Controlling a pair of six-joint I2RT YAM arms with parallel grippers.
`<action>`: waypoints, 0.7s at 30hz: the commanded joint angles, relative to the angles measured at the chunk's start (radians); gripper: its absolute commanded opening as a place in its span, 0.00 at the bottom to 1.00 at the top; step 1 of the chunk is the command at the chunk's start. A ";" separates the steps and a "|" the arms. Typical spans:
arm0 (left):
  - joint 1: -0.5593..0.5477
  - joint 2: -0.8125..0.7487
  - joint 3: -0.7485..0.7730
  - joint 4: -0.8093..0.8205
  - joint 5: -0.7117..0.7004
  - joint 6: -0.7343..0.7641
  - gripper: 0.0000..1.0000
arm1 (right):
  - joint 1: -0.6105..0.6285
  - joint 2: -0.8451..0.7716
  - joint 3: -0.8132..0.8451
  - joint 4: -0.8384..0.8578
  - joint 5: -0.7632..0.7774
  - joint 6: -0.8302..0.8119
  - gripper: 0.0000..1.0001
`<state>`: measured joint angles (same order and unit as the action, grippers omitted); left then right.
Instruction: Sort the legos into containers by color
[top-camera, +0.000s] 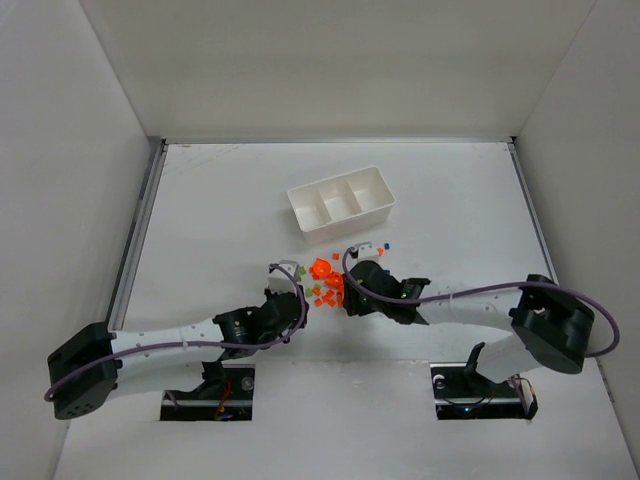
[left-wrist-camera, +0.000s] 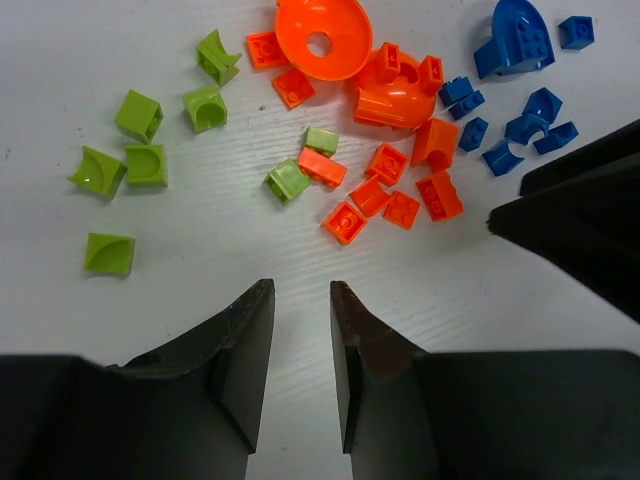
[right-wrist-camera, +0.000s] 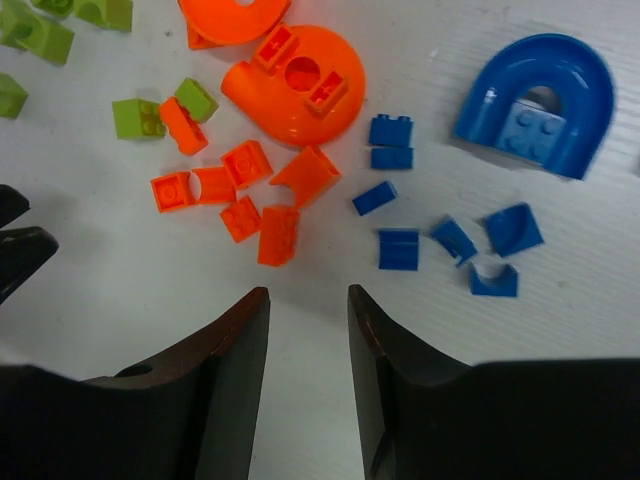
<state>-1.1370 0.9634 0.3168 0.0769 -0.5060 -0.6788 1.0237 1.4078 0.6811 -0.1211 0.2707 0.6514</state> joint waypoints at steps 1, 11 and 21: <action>0.004 -0.029 -0.010 0.012 -0.023 -0.041 0.27 | 0.008 0.075 0.086 0.092 -0.053 -0.018 0.42; 0.052 -0.017 -0.051 0.078 0.064 -0.022 0.29 | 0.017 0.186 0.172 0.028 -0.038 0.019 0.43; 0.070 0.027 -0.064 0.156 0.149 0.015 0.29 | 0.017 0.230 0.232 -0.097 0.050 0.033 0.34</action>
<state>-1.0710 0.9756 0.2672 0.1596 -0.3965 -0.6888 1.0298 1.6279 0.8608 -0.1745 0.2726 0.6682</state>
